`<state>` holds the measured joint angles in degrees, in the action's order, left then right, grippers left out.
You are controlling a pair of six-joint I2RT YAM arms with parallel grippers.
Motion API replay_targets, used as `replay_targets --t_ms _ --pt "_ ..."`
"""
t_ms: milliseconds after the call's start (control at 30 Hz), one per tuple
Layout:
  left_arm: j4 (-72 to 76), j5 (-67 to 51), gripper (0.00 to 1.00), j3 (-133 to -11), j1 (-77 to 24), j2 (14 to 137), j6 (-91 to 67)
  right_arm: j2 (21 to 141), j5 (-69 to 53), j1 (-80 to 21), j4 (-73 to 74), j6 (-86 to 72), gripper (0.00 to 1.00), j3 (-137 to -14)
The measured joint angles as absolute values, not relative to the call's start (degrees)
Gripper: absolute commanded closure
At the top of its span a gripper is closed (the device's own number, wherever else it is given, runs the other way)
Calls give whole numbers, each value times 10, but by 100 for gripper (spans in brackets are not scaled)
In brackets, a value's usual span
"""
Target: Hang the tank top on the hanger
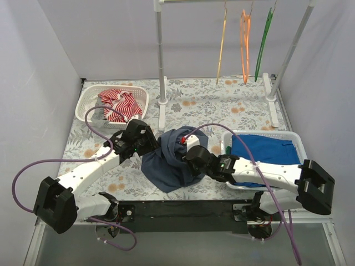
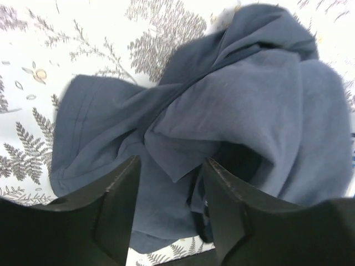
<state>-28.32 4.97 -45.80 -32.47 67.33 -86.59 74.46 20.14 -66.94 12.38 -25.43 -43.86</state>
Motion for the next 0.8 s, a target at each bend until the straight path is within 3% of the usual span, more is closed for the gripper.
replay_targets --t_ms 167,333,733,800 --pt "-271 20 62 -439 -324 681 -858 644 221 -614 158 -252 99 -441" --pt "-242 -17 55 -432 -324 701 -847 557 225 -556 166 -246 99 -456" --pt "-229 -1 46 -428 -324 749 -833 581 206 -554 194 -238 99 -462" --pt "-237 14 49 -428 -324 746 -833 581 206 -554 199 -238 99 -464"
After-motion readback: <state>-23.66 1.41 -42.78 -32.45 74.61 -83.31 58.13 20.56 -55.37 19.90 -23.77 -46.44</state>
